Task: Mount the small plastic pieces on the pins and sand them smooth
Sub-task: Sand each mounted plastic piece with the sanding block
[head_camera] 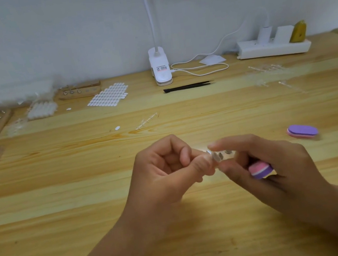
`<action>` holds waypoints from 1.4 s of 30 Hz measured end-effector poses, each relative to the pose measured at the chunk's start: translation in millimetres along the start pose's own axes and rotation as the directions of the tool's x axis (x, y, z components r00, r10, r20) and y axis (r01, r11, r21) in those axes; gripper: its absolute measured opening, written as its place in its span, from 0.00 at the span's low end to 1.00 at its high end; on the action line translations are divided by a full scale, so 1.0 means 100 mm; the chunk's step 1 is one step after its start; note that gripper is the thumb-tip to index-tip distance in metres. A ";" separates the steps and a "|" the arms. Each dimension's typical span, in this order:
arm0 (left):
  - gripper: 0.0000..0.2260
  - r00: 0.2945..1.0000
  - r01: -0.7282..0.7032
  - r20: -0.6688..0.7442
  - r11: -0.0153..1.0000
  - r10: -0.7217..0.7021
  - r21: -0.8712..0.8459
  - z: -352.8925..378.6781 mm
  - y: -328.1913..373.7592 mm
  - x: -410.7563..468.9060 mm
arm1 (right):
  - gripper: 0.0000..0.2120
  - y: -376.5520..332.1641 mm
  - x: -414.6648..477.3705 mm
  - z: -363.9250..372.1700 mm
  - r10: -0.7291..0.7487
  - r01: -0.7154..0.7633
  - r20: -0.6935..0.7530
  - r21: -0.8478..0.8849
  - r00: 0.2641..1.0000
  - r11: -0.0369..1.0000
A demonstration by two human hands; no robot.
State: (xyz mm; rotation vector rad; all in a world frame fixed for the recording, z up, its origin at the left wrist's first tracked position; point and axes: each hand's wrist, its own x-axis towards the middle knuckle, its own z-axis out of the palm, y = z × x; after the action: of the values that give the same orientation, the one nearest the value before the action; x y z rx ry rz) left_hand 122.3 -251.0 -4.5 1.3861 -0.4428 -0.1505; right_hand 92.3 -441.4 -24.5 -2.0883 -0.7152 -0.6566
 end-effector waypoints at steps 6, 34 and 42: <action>0.12 0.999 0.028 0.030 1.000 -0.028 0.010 -0.02 -0.08 0.02 | 0.11 0.04 0.02 0.00 0.095 -0.095 0.042 0.020 0.995 0.995; 0.05 0.989 -0.112 0.066 0.385 0.130 0.916 -0.18 -0.22 0.07 | 0.14 0.10 0.06 0.11 0.015 0.019 0.078 -0.415 0.997 0.910; 0.07 0.994 -0.086 0.055 0.379 0.093 0.921 -0.21 -0.23 0.09 | 0.13 0.17 0.04 -0.05 0.144 -0.102 0.100 -0.341 0.985 0.935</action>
State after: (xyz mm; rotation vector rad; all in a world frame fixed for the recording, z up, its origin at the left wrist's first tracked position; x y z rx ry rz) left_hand 141.7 -239.4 -27.3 2.4979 -0.6404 0.2612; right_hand 106.2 -453.0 -28.4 -2.4835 -0.5629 -0.6160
